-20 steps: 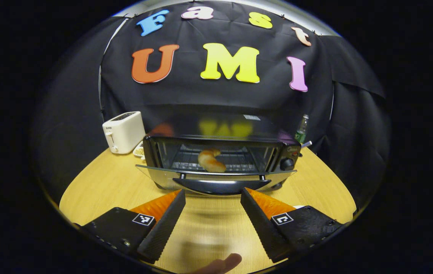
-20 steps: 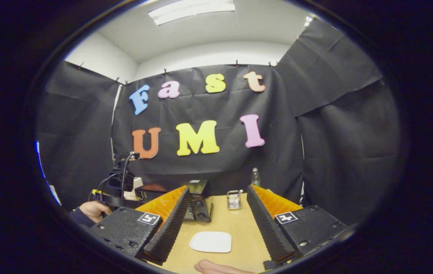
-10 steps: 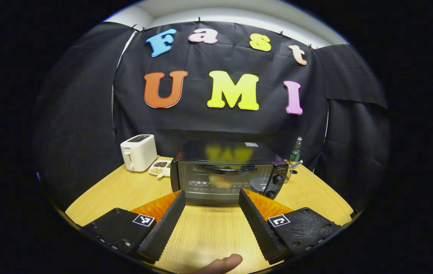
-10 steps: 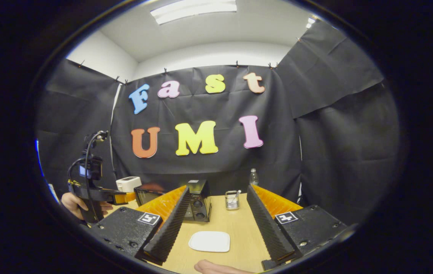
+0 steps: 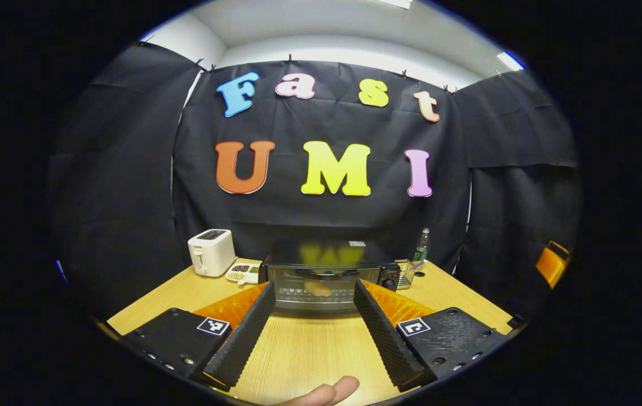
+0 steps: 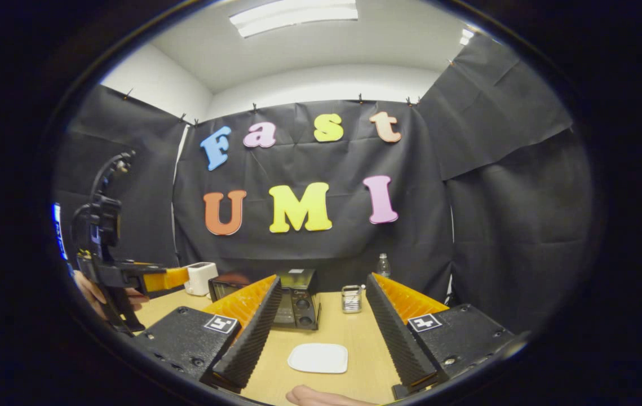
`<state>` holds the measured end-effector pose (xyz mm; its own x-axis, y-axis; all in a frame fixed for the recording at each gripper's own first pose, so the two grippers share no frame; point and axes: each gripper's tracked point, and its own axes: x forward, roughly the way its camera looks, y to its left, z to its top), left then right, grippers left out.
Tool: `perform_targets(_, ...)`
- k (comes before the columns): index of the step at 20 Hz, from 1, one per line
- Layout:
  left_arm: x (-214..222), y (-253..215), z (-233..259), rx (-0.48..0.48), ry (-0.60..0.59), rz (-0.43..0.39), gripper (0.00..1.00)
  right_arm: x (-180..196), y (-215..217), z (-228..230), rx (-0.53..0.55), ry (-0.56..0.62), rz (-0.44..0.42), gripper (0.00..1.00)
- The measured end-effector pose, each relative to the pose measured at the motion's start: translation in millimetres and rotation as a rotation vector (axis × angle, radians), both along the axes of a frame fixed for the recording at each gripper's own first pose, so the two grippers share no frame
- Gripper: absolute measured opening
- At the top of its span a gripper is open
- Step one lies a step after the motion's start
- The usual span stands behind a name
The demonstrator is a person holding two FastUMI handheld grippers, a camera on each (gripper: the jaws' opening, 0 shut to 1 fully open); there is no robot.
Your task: Open the electric oven with the left hand, put the food in, and close the electric oven.
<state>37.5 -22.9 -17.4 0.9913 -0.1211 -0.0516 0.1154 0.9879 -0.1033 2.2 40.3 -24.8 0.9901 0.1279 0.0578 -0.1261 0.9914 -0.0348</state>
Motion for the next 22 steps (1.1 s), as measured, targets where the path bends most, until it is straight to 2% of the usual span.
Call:
perform_targets(4,-41,2,33,0.000,-0.112,0.034,0.92,-6,-1,-5,0.024,0.021,0.014,0.96)
perform_targets(10,-82,-17,36,0.099,-0.193,0.052,0.92,-14,-16,-4,0.060,0.017,-0.004,0.96)
perform_targets(14,-85,-28,16,0.117,-0.156,0.057,0.95,-13,-21,-7,0.045,0.025,-0.001,0.96)
perform_targets(18,-83,-30,15,0.128,-0.171,0.065,0.95,-12,-27,-9,0.040,0.024,-0.014,0.96)
perform_targets(22,-85,-32,16,0.099,-0.174,0.051,0.95,-12,-24,-11,0.057,0.030,-0.007,0.96)
